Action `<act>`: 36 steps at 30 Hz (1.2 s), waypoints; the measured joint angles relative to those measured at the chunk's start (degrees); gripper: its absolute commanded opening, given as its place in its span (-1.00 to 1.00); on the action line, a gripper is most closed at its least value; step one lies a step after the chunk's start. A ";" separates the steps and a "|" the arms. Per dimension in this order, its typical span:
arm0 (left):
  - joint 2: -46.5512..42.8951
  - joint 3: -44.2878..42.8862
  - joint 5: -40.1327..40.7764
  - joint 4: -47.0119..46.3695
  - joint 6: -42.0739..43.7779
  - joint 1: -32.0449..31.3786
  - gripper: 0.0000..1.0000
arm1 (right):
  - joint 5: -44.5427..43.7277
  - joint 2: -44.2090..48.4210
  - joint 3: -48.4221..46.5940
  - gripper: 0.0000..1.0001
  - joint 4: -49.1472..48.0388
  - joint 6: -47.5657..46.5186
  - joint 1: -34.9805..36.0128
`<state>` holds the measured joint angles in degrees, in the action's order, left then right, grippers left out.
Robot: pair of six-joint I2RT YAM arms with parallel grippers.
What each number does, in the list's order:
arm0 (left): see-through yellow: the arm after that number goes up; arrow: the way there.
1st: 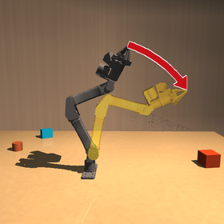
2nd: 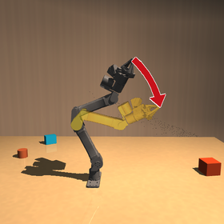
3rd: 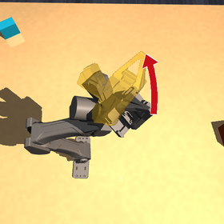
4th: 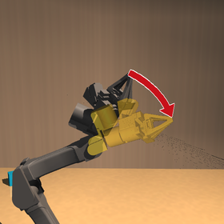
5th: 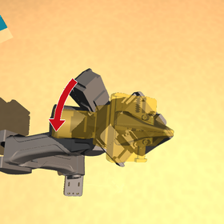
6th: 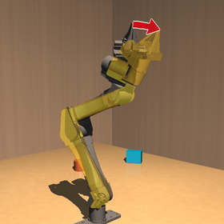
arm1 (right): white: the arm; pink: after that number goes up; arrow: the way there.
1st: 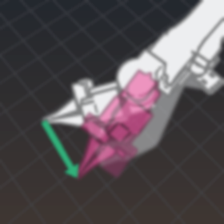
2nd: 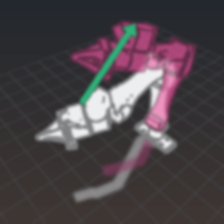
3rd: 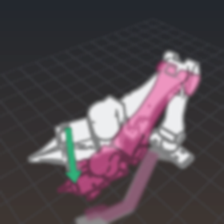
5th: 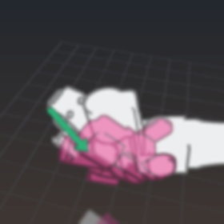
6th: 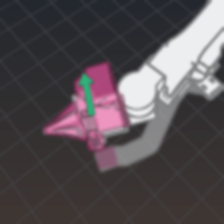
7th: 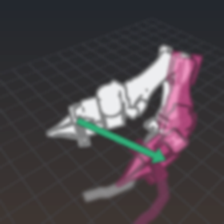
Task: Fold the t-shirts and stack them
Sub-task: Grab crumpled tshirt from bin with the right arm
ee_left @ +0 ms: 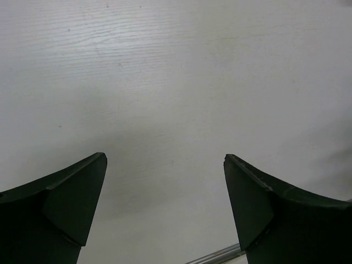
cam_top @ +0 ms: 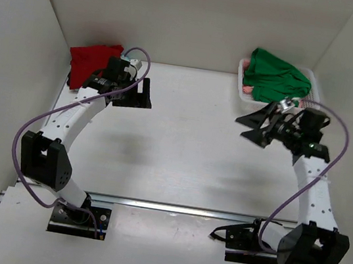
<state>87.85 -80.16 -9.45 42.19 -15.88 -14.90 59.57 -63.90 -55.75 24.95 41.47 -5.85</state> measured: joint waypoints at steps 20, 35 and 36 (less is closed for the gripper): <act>5.31 2.51 -5.33 -1.70 0.87 2.19 0.97 | -51.82 -69.61 -75.54 0.55 18.71 -24.52 -4.74; 4.35 3.72 -3.04 -2.08 -0.33 6.25 0.98 | -51.10 -88.72 -84.24 -0.53 0.26 -6.25 -7.76; 4.24 3.82 -3.04 -2.27 -0.46 6.32 0.91 | -51.04 -88.72 -84.35 -1.00 -0.24 -5.68 -8.02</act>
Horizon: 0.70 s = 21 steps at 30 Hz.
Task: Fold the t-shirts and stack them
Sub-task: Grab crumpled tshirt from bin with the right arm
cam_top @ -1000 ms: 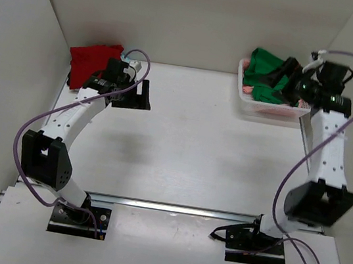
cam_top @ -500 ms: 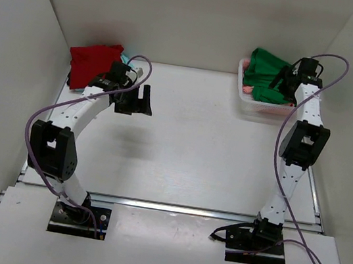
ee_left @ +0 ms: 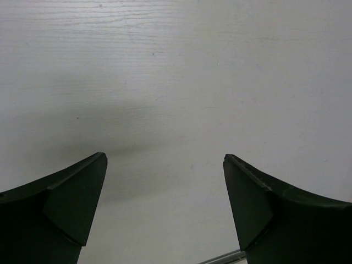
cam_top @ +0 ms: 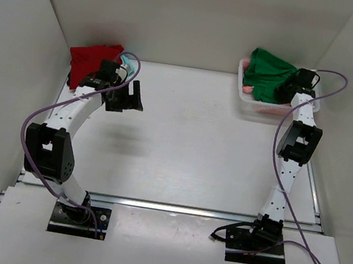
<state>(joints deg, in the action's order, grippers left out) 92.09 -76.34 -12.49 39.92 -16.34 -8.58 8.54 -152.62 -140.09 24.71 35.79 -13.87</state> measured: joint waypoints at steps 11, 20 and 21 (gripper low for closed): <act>-0.28 0.26 -0.04 -1.07 -0.72 -1.16 0.78 | 0.13 1.51 -0.48 -0.99 -0.85 -1.05 1.40; -1.31 0.09 -4.09 -2.69 -3.91 -3.06 -0.81 | -4.79 27.50 3.69 -0.99 -1.01 -11.96 10.67; -1.81 0.09 -4.11 -2.71 -4.22 -3.48 -0.80 | -5.49 32.59 5.90 -1.00 -1.66 -12.70 12.66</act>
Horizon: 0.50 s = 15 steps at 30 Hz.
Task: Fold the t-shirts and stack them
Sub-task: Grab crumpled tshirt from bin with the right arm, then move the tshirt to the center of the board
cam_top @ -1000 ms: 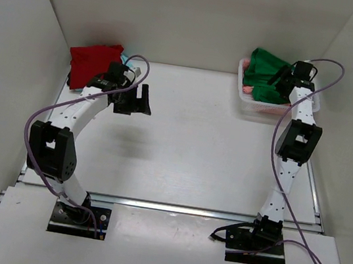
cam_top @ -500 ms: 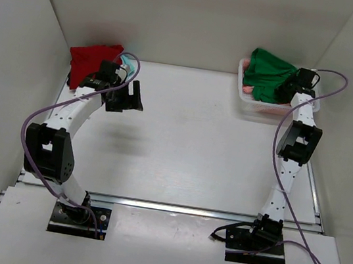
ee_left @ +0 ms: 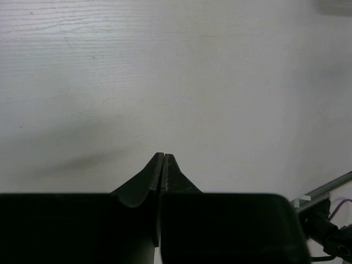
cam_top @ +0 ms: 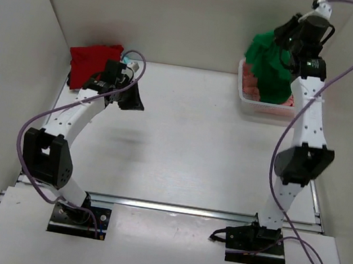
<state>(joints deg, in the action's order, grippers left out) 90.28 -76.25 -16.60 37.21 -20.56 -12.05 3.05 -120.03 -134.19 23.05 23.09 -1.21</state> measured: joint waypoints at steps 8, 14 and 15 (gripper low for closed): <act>-9.29 1.60 -1.20 -0.44 -3.43 -0.85 -0.37 | -8.41 29.94 8.15 -1.00 -1.42 -7.87 27.26; -15.47 2.56 1.31 1.18 -4.96 -1.05 0.21 | -4.37 39.08 28.33 -1.00 3.54 -0.07 18.69; -16.00 2.84 2.01 1.79 -5.03 -1.29 0.19 | -3.23 38.42 31.71 -1.00 4.72 0.81 18.18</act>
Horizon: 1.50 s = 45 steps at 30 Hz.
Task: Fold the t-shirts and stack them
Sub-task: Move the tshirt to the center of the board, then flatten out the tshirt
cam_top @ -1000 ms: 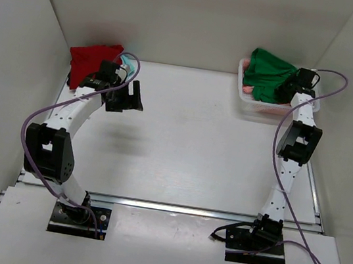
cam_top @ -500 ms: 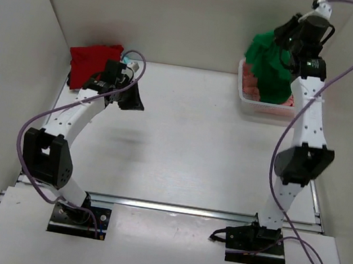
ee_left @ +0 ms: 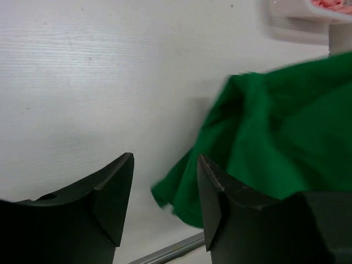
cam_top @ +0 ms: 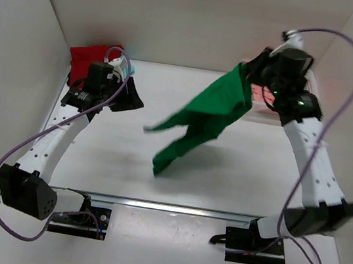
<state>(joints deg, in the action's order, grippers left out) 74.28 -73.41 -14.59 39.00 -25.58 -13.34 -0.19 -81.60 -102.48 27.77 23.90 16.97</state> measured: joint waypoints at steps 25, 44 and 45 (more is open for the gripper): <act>3.52 24.90 -8.39 -15.85 -12.09 -18.78 0.59 | 14.14 3.06 51.65 0.00 10.95 -1.46 1.16; 28.37 14.01 -5.14 -28.26 -19.41 -15.43 -1.00 | 27.23 -6.78 60.63 -1.00 -7.63 8.68 12.04; 28.37 13.31 -5.53 -28.13 -19.54 -14.40 -1.00 | 26.60 -7.19 58.58 -1.00 -5.44 7.56 11.26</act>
<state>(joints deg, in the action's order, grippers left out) 102.65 -60.10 -20.12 10.87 -45.12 -27.75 26.41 -88.79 -43.90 22.33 31.46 28.23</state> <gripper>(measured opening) 0.021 0.008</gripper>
